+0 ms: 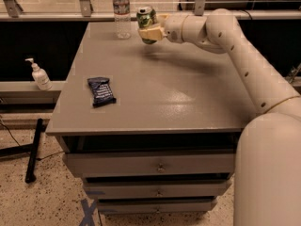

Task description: Move green can near water bottle

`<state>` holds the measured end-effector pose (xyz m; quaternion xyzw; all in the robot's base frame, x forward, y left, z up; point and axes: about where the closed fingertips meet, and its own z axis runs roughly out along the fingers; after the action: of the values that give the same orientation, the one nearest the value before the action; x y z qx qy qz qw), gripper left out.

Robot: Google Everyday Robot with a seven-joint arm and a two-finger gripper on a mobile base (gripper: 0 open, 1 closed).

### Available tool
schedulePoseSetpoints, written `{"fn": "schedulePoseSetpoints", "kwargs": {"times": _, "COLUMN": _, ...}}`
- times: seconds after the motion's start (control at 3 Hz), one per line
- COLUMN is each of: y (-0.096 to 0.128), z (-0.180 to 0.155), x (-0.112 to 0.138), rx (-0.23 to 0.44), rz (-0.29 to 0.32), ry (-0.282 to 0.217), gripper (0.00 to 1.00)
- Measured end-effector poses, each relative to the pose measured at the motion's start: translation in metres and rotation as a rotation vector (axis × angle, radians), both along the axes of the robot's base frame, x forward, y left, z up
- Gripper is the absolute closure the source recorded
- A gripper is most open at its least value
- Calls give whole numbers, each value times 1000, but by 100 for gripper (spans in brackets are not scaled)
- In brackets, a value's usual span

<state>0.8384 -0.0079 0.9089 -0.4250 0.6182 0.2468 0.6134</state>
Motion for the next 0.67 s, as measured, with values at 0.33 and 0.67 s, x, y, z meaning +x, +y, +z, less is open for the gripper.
{"fn": "schedulePoseSetpoints", "kwargs": {"times": 0.33, "y": 17, "z": -8, "x": 11, "rx": 4, "rz": 12, "ry": 23, "gripper": 100}}
{"fn": "schedulePoseSetpoints", "kwargs": {"times": 0.67, "y": 27, "z": -13, "x": 25, "rx": 19, "rz": 7, "ry": 39, "gripper": 100}}
